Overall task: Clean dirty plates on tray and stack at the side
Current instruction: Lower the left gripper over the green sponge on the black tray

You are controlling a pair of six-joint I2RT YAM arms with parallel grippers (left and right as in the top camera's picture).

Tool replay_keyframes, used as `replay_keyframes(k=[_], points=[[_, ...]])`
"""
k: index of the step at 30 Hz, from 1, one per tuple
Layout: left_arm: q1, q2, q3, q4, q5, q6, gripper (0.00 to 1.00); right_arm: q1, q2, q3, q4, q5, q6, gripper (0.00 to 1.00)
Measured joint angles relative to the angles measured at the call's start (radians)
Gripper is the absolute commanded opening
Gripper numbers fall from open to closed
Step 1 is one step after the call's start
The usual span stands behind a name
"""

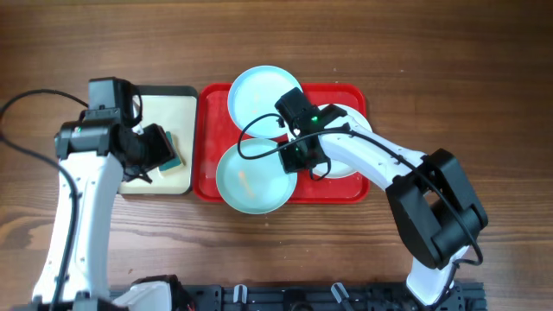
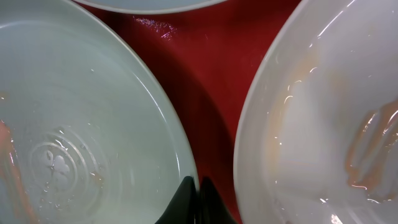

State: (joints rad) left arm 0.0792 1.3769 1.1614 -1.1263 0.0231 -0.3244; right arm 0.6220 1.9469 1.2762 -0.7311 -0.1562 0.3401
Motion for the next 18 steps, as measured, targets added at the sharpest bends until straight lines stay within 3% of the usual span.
replay_keyframes(k=[6, 11, 18], points=[[0.000, 0.087, -0.027, 0.035, -0.030, 0.000, 0.62, 0.000, 0.000, 0.000, 0.000, 0.000, 0.000, 0.04], [0.000, 0.148, -0.027, 0.148, -0.063, -0.003, 0.49, 0.000, 0.000, 0.000, 0.000, 0.000, 0.000, 0.04], [0.000, 0.254, -0.027, 0.285, -0.079, -0.003, 0.45, 0.000, 0.000, 0.000, 0.000, 0.000, 0.000, 0.05]])
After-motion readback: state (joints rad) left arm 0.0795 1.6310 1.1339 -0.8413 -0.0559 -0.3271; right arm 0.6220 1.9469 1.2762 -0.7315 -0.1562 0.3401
